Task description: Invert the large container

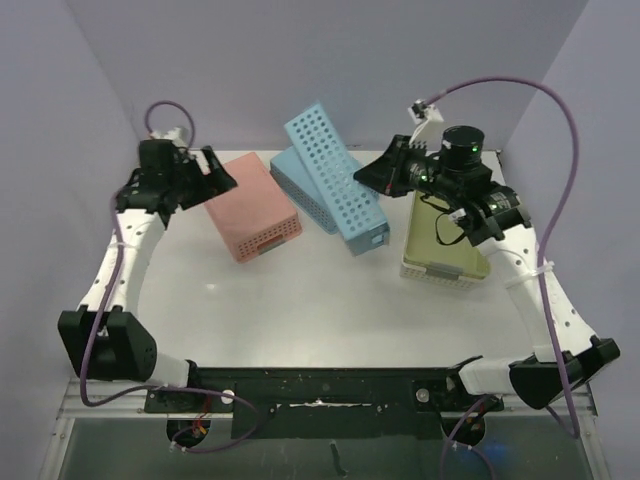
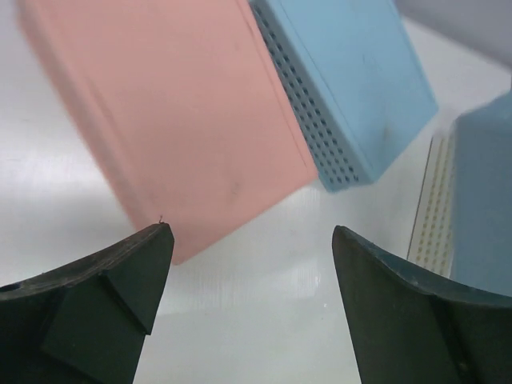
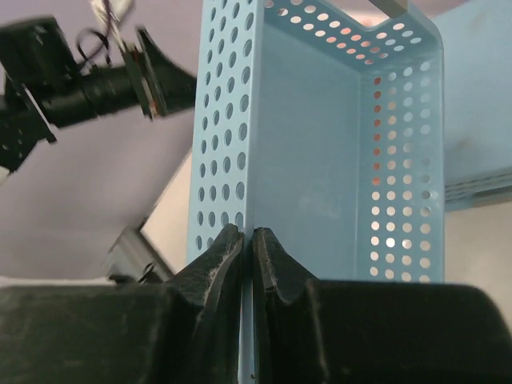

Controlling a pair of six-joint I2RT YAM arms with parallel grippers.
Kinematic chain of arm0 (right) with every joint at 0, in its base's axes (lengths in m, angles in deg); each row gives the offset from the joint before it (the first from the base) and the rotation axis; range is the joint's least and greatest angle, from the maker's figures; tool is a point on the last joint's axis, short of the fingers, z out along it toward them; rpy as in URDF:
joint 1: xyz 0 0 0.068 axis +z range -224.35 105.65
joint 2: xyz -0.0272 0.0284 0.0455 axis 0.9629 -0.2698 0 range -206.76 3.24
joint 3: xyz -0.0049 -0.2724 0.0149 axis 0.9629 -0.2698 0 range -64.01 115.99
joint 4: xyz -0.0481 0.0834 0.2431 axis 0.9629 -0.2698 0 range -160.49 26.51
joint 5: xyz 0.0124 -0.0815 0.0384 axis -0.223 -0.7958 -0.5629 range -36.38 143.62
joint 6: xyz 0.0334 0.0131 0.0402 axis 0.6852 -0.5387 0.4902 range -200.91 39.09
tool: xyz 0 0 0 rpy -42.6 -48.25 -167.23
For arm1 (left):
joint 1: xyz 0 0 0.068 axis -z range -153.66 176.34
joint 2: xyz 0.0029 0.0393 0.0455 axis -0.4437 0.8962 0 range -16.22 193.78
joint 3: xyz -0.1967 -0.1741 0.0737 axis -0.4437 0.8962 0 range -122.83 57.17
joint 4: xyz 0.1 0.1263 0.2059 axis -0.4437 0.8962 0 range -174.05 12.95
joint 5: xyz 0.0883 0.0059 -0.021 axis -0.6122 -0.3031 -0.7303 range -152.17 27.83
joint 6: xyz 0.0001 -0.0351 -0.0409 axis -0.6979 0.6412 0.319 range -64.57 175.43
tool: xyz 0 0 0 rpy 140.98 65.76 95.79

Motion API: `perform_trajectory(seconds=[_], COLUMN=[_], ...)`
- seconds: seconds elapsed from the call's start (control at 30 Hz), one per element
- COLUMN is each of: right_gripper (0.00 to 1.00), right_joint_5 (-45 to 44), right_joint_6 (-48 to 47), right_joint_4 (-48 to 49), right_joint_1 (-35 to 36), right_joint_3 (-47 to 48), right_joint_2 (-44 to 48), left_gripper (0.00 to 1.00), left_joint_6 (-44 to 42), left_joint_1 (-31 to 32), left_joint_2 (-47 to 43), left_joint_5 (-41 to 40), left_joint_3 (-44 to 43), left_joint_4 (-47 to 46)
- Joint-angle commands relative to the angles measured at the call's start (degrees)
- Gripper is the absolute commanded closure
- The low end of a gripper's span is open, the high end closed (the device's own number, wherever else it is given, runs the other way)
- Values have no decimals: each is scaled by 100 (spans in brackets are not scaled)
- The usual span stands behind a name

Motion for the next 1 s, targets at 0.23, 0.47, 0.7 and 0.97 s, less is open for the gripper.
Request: perform_trajectory(seconds=[0.23, 0.47, 0.7, 0.97], right_gripper=[100, 100, 100, 99], right_joint_5=[1888, 2711, 3168, 1984], right_joint_6=[1378, 2284, 3071, 1527], right_joint_4=[2548, 3321, 4459, 2264], right_joint_1=[1441, 1211, 571, -39], right_joint_3=[-1154, -2200, -3898, -3577], right_joint_2=[-843, -1088, -1051, -1287], left_gripper=[18, 18, 18, 18], left_joint_6=[728, 684, 692, 542], left_joint_1=[-1030, -1046, -1046, -730], left_joint_2=[-1094, -1120, -1133, -980], left_joint_5=[-754, -757, -589, -313], left_joint_3=[-406, -376, -179, -45], left_joint_4=[354, 356, 223, 117])
